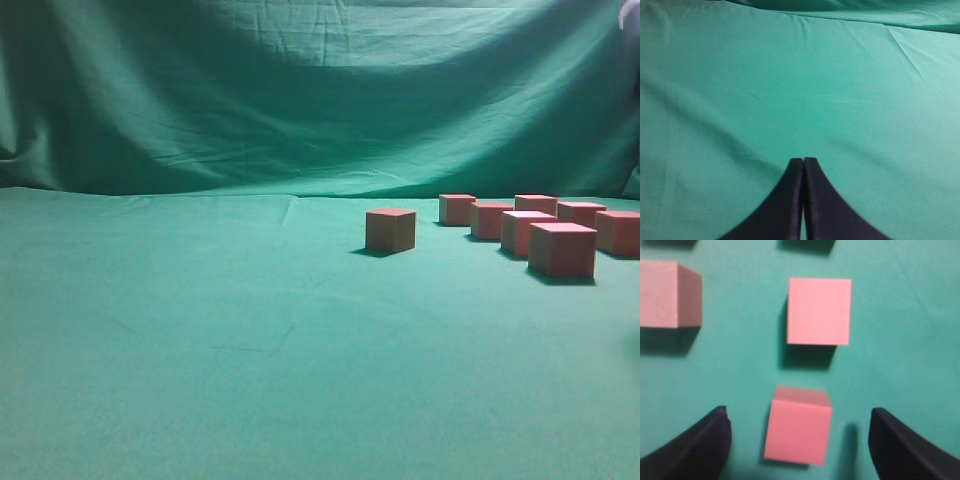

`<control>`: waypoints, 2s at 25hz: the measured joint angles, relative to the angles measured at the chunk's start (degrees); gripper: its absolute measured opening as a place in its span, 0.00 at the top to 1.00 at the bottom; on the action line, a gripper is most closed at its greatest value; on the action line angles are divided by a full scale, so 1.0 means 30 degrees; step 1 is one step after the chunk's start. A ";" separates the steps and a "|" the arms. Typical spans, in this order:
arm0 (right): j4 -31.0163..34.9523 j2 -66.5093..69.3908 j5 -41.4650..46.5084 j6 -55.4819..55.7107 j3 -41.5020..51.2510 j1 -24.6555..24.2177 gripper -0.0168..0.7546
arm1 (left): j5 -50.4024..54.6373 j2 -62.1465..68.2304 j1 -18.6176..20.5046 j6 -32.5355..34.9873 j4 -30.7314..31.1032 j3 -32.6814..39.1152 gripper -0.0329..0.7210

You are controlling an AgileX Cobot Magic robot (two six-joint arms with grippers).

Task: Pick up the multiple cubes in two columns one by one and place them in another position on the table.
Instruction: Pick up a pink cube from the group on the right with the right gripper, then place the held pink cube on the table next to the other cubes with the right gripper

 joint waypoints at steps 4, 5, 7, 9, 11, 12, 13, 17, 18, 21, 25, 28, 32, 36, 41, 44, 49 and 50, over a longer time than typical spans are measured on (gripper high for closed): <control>0.0001 0.1118 -0.0780 0.0000 0.0000 0.0000 0.31 | 0.0000 0.0000 0.0000 0.0000 0.0000 0.0000 0.96; 0.0001 0.1282 -0.0909 0.0000 0.0000 0.0000 0.34 | 0.0000 0.0000 0.0000 0.0000 0.0000 0.0000 0.96; 0.0001 0.1599 -0.0991 0.0000 0.0000 0.0000 0.46 | 0.0000 0.0000 0.0000 0.0000 0.0000 0.0000 0.96; 0.0001 0.1724 -0.0991 0.0000 0.0000 0.0000 0.60 | 0.0000 0.0000 0.0000 0.0000 0.0000 0.0000 0.96; 0.0001 0.1770 -0.0823 0.0000 0.0000 0.0000 0.64 | 0.0000 0.0000 0.0000 0.0000 0.0000 0.0000 0.96; 0.0001 0.1770 -0.0442 0.0000 -0.0134 0.0000 0.64 | 0.0000 0.0000 0.0000 0.0000 0.0000 0.0000 0.96; 0.0001 0.1770 0.0001 0.0000 -0.0368 0.0000 0.64 | 0.0000 0.0000 0.0000 0.0000 0.0000 0.0000 0.96; 0.0066 0.1115 0.3054 -0.0011 -0.2357 0.0732 0.64 | 0.0000 0.0000 0.0000 0.0000 0.0000 0.0000 0.96; 0.0066 0.0892 0.3938 -0.0085 -0.3175 0.1066 0.64 | 0.0000 0.0000 0.0000 0.0000 0.0000 0.0000 0.96; 0.0142 0.0677 0.5819 -0.0723 -0.5985 0.2489 0.64 | 0.0000 0.0000 0.0000 0.0000 0.0000 0.0000 0.96; 0.0218 0.1083 0.6180 -0.3387 -1.0062 0.4647 0.64 | 0.0000 0.0000 0.0000 0.0000 0.0000 0.0000 0.96; 0.0218 0.2946 0.7382 -0.5593 -1.3650 0.5626 0.64 | 0.0000 0.0000 0.0000 0.0000 0.0000 0.0000 0.96; 0.0218 0.6821 0.9686 -0.8373 -1.8299 0.6011 0.64 | 0.0000 0.0000 0.0000 0.0000 0.0000 0.0000 0.96; 0.0347 1.0175 1.0518 -1.0652 -2.1736 0.6052 0.64 | 0.0000 0.0000 0.0000 0.0000 0.0000 0.0000 0.96; 0.1424 1.2322 1.0399 -1.4493 -2.3180 0.6052 0.64 | 0.0000 0.0000 0.0000 0.0000 0.0000 0.0000 0.96; 0.2556 1.2890 0.9810 -1.6394 -2.3211 0.6052 0.64 | 0.0000 0.0000 0.0000 0.0000 0.0000 0.0000 0.96; 0.3280 1.3440 0.8731 -1.9019 -2.3217 0.6079 0.64 | 0.0000 0.0000 0.0000 0.0000 0.0000 0.0000 0.96; 0.3280 1.3591 0.8602 -1.9334 -2.3217 0.6079 0.64 | 0.0000 0.0000 0.0000 0.0000 0.0000 0.0000 0.96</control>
